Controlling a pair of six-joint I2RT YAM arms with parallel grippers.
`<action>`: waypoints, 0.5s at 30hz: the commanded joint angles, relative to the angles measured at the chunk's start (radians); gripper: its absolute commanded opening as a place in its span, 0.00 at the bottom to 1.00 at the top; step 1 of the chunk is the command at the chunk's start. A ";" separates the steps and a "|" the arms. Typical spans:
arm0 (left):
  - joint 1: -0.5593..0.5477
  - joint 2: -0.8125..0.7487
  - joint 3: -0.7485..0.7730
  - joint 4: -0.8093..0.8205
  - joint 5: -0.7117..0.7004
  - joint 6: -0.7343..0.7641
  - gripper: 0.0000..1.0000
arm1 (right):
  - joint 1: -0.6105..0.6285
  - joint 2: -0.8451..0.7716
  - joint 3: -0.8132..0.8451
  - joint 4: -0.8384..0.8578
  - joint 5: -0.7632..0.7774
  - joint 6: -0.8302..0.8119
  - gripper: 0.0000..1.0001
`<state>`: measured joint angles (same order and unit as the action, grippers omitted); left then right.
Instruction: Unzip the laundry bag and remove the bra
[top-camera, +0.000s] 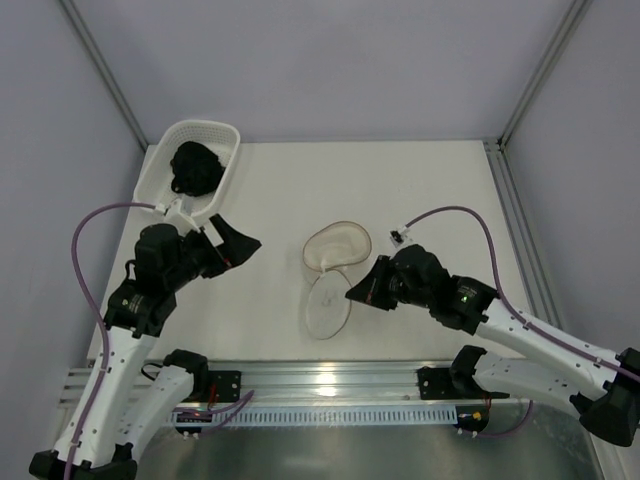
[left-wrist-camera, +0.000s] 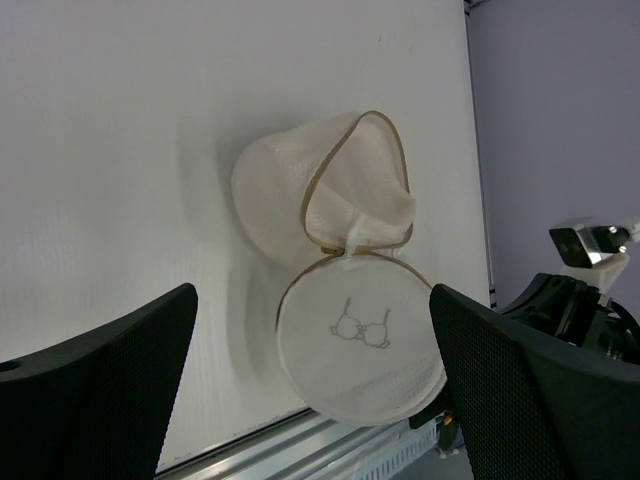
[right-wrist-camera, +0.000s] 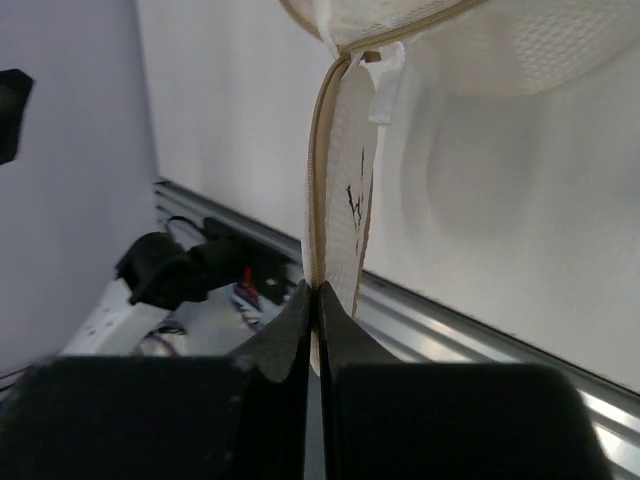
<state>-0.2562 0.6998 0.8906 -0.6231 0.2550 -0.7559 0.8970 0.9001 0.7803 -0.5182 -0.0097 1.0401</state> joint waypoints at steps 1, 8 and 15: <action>-0.003 -0.016 0.004 -0.012 0.036 0.013 0.99 | -0.018 -0.032 -0.113 0.395 -0.248 0.300 0.04; -0.002 -0.026 -0.048 0.060 0.308 0.001 0.99 | -0.038 -0.056 -0.272 0.807 -0.240 0.534 0.04; -0.002 -0.212 -0.289 0.223 0.409 -0.334 0.99 | -0.059 -0.035 -0.427 1.136 -0.124 0.675 0.03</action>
<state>-0.2562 0.5758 0.6701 -0.5030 0.5804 -0.8932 0.8433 0.8604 0.3954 0.3458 -0.1978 1.6085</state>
